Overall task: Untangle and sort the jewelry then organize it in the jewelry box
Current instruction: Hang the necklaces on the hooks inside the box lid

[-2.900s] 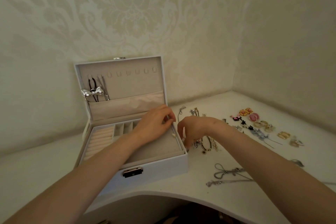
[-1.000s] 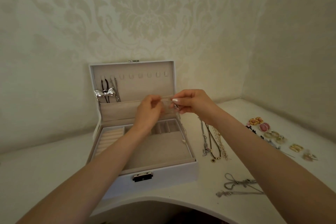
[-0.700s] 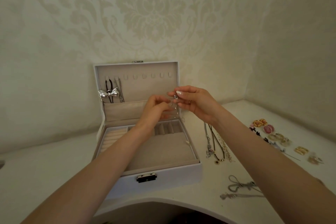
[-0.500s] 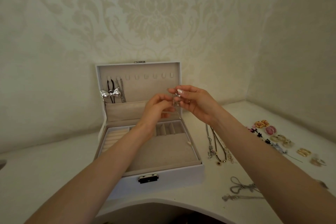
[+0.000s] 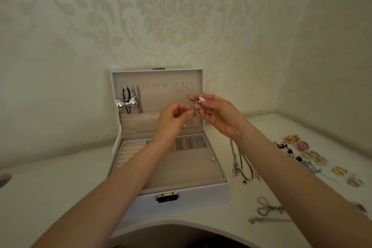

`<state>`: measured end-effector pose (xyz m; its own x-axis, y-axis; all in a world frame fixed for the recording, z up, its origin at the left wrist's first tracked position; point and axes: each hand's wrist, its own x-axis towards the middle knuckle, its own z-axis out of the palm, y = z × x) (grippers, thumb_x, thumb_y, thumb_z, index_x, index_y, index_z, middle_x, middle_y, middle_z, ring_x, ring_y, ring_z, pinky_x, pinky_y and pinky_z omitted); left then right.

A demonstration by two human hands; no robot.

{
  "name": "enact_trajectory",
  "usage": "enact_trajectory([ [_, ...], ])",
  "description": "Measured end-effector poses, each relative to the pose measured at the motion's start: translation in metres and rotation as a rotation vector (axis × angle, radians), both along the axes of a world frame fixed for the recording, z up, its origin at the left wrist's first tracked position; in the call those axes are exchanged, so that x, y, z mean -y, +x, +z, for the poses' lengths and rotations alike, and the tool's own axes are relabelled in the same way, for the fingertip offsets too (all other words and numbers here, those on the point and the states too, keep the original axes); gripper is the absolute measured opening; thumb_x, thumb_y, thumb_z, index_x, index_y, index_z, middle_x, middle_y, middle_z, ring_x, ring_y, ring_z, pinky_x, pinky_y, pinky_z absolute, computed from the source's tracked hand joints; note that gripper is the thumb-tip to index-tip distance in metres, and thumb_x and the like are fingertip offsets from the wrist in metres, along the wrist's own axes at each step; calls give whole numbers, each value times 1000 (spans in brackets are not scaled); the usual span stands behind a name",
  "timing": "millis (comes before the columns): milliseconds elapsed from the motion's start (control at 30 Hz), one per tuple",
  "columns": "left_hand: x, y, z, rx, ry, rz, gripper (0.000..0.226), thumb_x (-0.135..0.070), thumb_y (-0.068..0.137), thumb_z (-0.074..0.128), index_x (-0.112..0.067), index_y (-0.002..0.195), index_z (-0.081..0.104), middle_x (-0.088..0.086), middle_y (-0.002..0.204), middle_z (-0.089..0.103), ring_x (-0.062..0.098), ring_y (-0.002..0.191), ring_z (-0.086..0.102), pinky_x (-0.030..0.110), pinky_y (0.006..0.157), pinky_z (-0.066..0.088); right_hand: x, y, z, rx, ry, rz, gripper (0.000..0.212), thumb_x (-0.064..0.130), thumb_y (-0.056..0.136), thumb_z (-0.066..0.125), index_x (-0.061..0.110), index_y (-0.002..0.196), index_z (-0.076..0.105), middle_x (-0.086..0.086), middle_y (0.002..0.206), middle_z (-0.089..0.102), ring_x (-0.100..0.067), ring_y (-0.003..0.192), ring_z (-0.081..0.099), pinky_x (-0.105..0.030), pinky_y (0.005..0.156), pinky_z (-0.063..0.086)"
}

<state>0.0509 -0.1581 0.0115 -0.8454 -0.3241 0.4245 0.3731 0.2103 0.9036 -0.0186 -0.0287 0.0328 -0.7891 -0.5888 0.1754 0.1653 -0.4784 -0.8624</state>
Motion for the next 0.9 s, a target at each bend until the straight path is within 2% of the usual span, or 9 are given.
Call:
enact_trajectory([
  [133, 4, -4, 0, -10, 34, 84, 7, -7, 87, 62, -11, 81, 64, 5, 81, 64, 7, 74, 54, 12, 69, 43, -1, 2, 0, 39, 4, -4, 13, -4, 89, 52, 5, 93, 61, -12, 96, 71, -8, 59, 57, -15, 53, 49],
  [233, 8, -5, 6, -2, 91, 138, 5, -11, 87, 61, -8, 86, 64, 1, 81, 59, 5, 71, 50, 6, 59, 38, -1, 1, -1, 87, 19, -17, 12, -3, 90, 53, 6, 94, 60, -10, 89, 71, -7, 55, 55, -14, 51, 47],
  [333, 17, -3, 17, 17, 125, 133, 12, -13, 88, 59, -18, 77, 62, -7, 80, 62, -2, 66, 51, 10, 60, 39, 3, -1, -4, 142, 60, -28, 12, -3, 90, 54, 5, 96, 60, -9, 81, 69, -6, 54, 58, -15, 51, 48],
  [433, 31, 0, 28, -22, 20, 128, 17, -9, 89, 58, -21, 76, 61, -7, 84, 64, -5, 66, 53, 6, 60, 39, 9, 1, -7, 82, 224, -6, 13, -2, 90, 55, 1, 101, 61, -10, 83, 70, -12, 65, 66, -19, 57, 54],
  [533, 45, 3, 38, -40, -184, 119, 14, -7, 89, 59, -17, 79, 60, -1, 85, 64, 5, 76, 56, 9, 65, 43, 18, 5, -8, -8, 429, -33, 11, -2, 88, 60, -2, 99, 62, -15, 83, 70, -21, 71, 70, -28, 65, 59],
  [633, 58, 6, 45, -43, -364, 89, 12, -8, 88, 61, -16, 81, 57, -2, 76, 65, 7, 74, 58, 14, 68, 42, 32, 9, -5, -194, 691, -190, 8, 1, 86, 63, 8, 82, 64, -14, 77, 68, -19, 59, 66, -32, 62, 59],
  [700, 66, 6, 47, -28, -446, 80, 9, -7, 87, 63, -14, 82, 59, -2, 73, 65, 9, 71, 57, 16, 66, 40, 45, 9, -4, -427, 865, -405, 15, 7, 85, 61, 17, 75, 66, -6, 81, 68, -19, 68, 65, -37, 71, 58],
  [800, 78, 5, 48, 3, -552, 125, 7, -9, 82, 68, -14, 80, 64, -1, 73, 65, 14, 71, 53, 13, 62, 36, 59, 17, 2, -727, 995, -660, 15, 20, 85, 56, 23, 88, 71, 1, 98, 68, -19, 91, 61, -31, 75, 48],
  [900, 89, 5, 47, 8, -590, 157, 14, -11, 81, 70, -21, 76, 63, 0, 74, 66, 16, 73, 55, 16, 62, 38, 68, 22, 5, -923, 1085, -770, 20, 23, 86, 51, 23, 93, 70, -1, 105, 60, -22, 98, 57, -29, 71, 40],
])
